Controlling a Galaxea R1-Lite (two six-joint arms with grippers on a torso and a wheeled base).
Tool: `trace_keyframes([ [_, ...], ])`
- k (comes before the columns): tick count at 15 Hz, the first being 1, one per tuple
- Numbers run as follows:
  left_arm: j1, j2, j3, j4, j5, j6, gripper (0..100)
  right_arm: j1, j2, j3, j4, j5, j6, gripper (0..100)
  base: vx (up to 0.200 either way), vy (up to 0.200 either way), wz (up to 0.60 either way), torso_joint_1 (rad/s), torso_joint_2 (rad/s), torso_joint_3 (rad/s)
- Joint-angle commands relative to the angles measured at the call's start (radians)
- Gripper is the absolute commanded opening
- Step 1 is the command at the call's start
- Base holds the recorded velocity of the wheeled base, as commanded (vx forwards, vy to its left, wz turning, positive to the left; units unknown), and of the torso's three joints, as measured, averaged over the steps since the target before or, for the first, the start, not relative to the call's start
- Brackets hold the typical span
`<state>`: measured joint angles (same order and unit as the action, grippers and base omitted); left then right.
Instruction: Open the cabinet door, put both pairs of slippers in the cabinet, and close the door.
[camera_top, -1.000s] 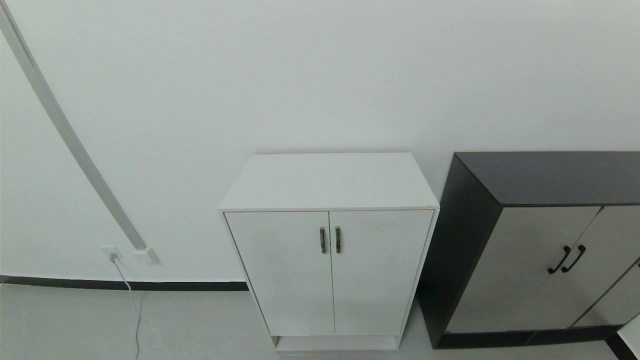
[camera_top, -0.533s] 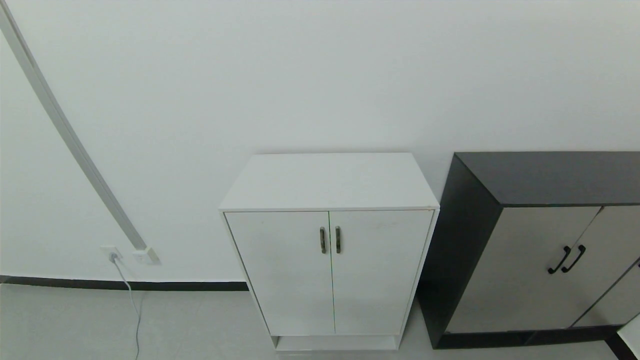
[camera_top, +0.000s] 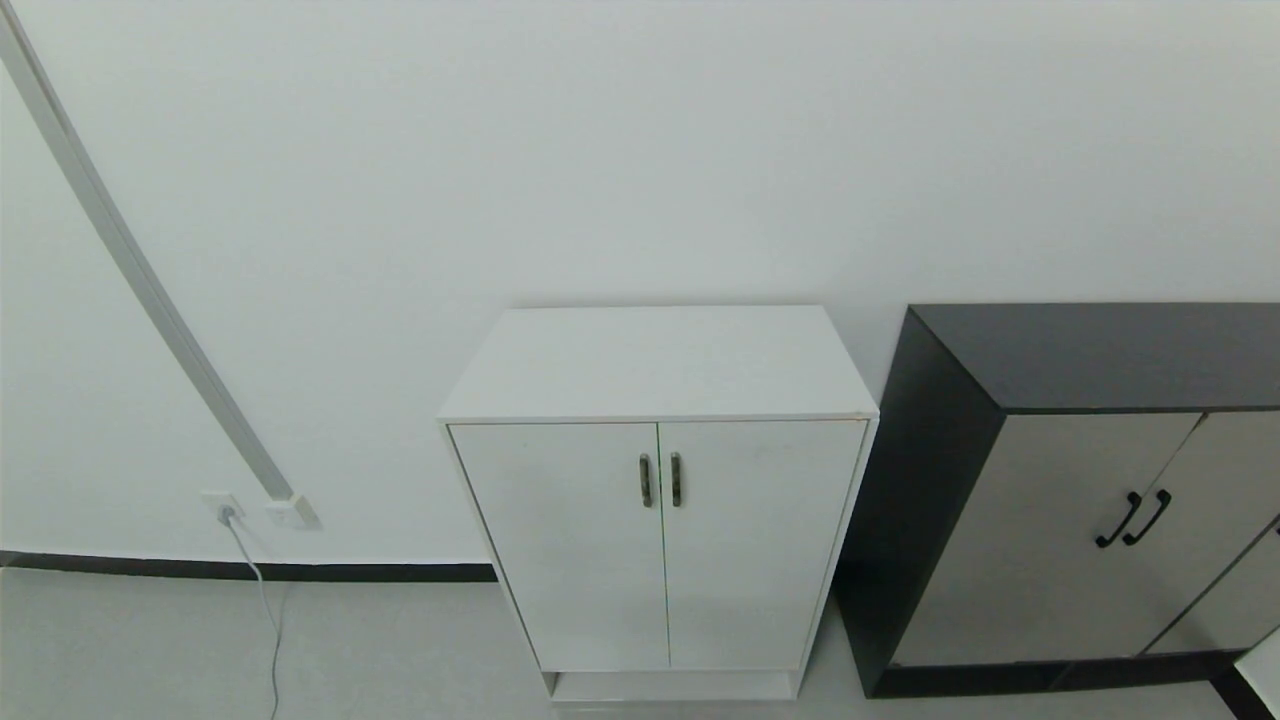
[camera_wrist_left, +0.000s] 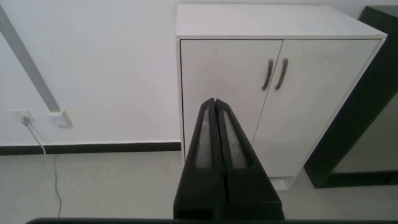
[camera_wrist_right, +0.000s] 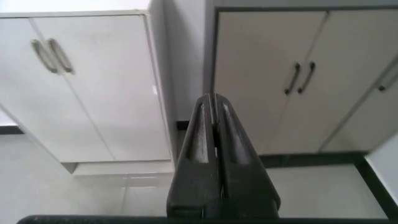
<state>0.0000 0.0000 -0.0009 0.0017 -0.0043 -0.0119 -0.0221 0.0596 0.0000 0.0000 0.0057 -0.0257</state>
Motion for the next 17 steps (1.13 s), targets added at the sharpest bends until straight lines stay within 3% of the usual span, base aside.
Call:
trace_keyframes([
  [1, 0.000, 0.000, 0.001, 0.000, 0.000, 0.000, 0, 0.019, -0.058, 0.000, 0.000, -0.001, 0.001, 0, 0.000, 0.000, 0.00, 0.000, 0.00, 0.000],
  [6, 0.000, 0.002, 0.001, 0.000, 0.000, 0.000, 0, 0.021, -0.060, 0.000, -0.005, -0.032, 0.092, 0, 0.000, 0.000, 0.00, 0.000, 0.00, 0.000],
  [17, 0.000, 0.000, 0.001, 0.000, -0.002, 0.006, 0, 0.021, -0.060, 0.000, -0.006, -0.055, 0.083, 0, 0.000, 0.000, 0.00, 0.000, 0.00, 0.000],
])
